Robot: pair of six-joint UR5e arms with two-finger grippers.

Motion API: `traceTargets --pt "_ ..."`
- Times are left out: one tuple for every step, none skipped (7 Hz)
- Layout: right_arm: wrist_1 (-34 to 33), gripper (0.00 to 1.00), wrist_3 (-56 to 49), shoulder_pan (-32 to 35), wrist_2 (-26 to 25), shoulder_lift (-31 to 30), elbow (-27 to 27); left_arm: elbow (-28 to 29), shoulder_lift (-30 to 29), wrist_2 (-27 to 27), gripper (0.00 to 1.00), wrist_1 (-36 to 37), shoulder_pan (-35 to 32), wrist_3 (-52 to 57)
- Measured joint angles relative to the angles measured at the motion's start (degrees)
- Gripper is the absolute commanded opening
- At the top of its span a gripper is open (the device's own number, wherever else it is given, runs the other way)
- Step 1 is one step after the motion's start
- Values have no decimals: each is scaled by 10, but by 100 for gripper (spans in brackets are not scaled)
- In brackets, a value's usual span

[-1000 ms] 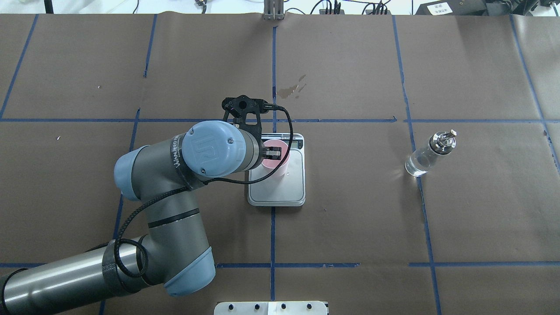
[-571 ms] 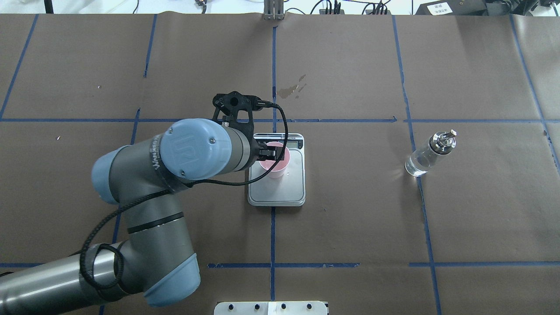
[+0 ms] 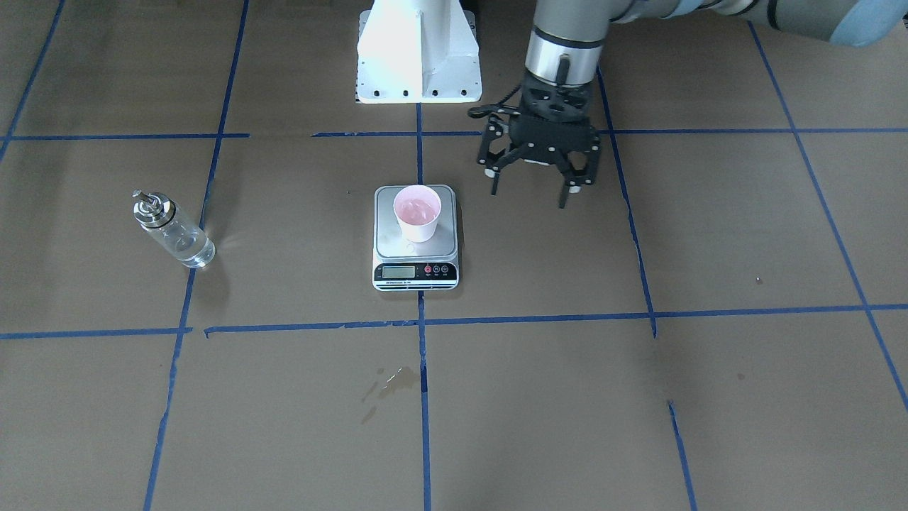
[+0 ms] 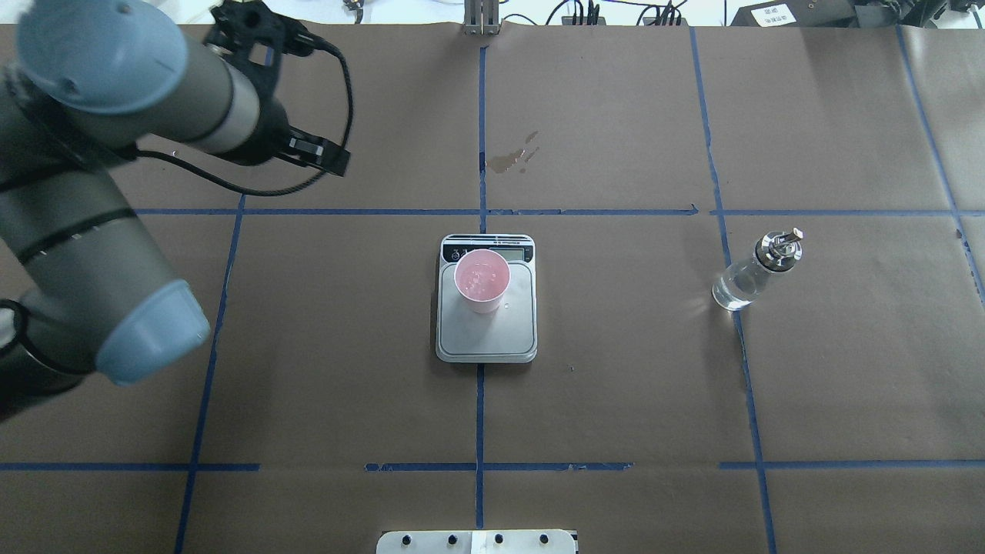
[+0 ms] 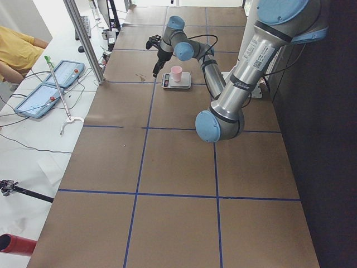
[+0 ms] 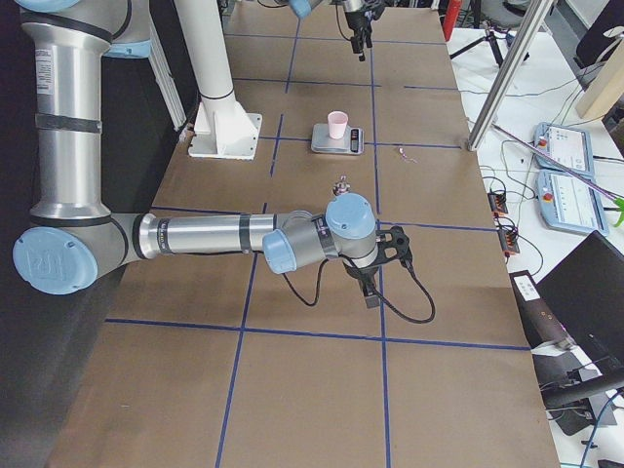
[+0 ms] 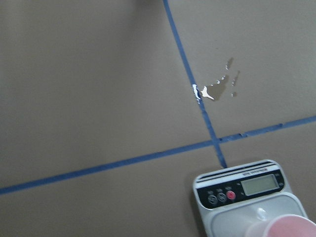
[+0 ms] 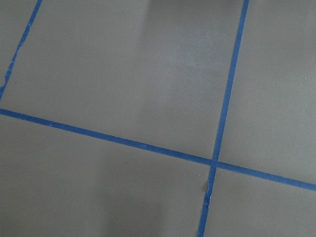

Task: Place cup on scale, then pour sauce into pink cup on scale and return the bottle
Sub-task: 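Open the left gripper and withdraw it from the cup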

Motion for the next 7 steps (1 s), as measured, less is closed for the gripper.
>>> traceTargets --pt "0 100 8 0 2 0 6 5 47 -53 100 2 -76 84" --pt "0 100 17 -1 4 0 14 25 97 -92 100 2 -140 131" --pt "-1 100 23 -2 8 0 21 59 133 -109 100 2 -197 157" --pt "-1 100 33 -5 15 0 28 89 159 -116 100 0 -252 199" --pt "-2 100 58 -14 22 -1 45 111 191 -133 100 -2 -306 260" --pt "-2 100 95 -32 25 -6 72 128 226 -164 100 -8 -355 306" --pt "-2 100 145 -58 23 -14 107 135 270 -203 100 -21 -398 349"
